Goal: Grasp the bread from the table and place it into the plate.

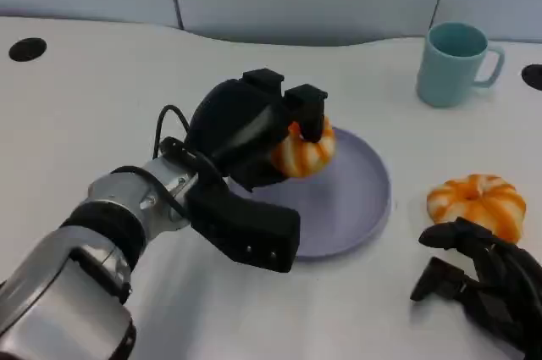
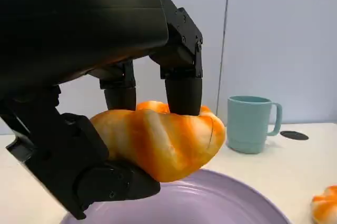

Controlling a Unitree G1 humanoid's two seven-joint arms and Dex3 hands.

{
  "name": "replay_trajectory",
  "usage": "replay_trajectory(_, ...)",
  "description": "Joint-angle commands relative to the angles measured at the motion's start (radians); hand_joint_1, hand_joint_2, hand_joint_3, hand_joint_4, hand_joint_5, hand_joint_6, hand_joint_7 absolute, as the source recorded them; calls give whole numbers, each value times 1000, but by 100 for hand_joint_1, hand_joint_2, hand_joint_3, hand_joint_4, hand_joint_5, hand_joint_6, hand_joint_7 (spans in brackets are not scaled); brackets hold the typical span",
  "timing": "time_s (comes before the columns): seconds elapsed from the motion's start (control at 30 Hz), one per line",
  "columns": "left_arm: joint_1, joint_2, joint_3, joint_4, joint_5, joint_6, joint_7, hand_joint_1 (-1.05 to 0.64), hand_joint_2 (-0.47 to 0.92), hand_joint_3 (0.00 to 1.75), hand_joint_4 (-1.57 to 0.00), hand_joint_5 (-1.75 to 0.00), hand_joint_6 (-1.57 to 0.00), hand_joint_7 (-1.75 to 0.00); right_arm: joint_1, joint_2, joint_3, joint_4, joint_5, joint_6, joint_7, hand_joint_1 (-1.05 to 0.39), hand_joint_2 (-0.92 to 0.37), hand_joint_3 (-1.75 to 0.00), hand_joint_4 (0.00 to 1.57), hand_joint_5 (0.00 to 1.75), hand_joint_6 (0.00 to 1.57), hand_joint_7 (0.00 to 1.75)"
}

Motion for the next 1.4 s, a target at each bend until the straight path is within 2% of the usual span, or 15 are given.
replay_trajectory(0.03,-27,-12,4,14,-16,-7,-79,-16,59,96,-95,-175,-76,-174,29,-7,2,-9,0,22,-8,-46,-92,-16,63,143,65,97)
replay_trajectory(0.2,-27,-16,7,13,-15,0,-93,-16,58,94,-95,-175,-77,-175,33,-6,3,-19,0,29,-11,-48,-92,-15,63,143,65,98)
replay_trajectory(0.43,-30,-37,39,34,-71,14,-249,-16,59,98,-87,-174,-74,-169,47,0,5,-45,1,42,-21,-47,-92,-16,63,143,65,99)
replay_trajectory(0.47,-31,-39,47,36,-82,12,-274,-15,58,99,-85,-161,-76,-148,47,0,5,-45,1,43,-20,-48,-92,-16,62,142,65,99)
replay_trajectory(0.53,-32,-39,59,36,-100,14,-317,-14,57,98,-84,-152,-78,-136,48,0,6,-52,2,48,-21,-48,-92,-16,62,142,65,99)
replay_trajectory(0.6,-33,-39,69,34,-112,18,-350,-21,72,59,-77,-135,-80,-97,50,1,7,-59,3,54,-24,-47,-92,-17,62,143,65,99)
replay_trajectory(0.63,-31,-36,72,33,-114,12,-364,-22,76,49,-76,-132,-81,-90,50,1,6,-59,3,54,-23,-47,-92,-17,62,143,65,99)
replay_trajectory(0.7,-30,-32,70,31,-113,12,-388,-23,82,24,-58,-98,-64,-41,49,2,5,-57,4,51,-21,-48,-92,-16,62,144,66,99)
replay_trajectory(0.77,-30,-31,70,29,-113,14,-398,-24,86,13,-55,-85,-63,-22,49,3,4,-56,5,49,-20,-48,-92,-15,62,144,66,99)
replay_trajectory(0.9,-36,-28,62,27,-104,24,-423,-29,88,9,-48,-78,-59,-14,50,2,6,-58,0,45,-23,-48,-92,-15,62,145,66,99)
replay_trajectory(0.93,-41,-26,54,26,-97,32,-439,-39,90,6,-39,-62,-52,-8,50,1,8,-60,-4,42,-24,-48,-92,-16,61,145,65,99)
replay_trajectory(1.03,-49,-24,52,23,-100,48,-492,-53,92,6,-27,-41,-41,-1,48,0,7,-55,-3,47,-27,-48,-92,-16,61,144,65,99)
replay_trajectory(1.17,-48,-21,61,19,-113,46,-519,-55,92,6,-26,-37,-40,0,44,1,6,-49,0,46,-23,-48,-92,-15,62,144,65,99)
replay_trajectory(1.23,-48,-13,77,16,-134,31,-544,-82,92,14,-15,-31,-28,0,40,2,5,-43,3,42,-16,-48,-92,-15,61,144,65,99)
replay_trajectory(1.4,-40,2,127,7,-192,-11,-593,-93,92,19,-9,-27,-24,0,38,2,5,-37,1,35,-15,-48,-92,-16,62,145,66,99)
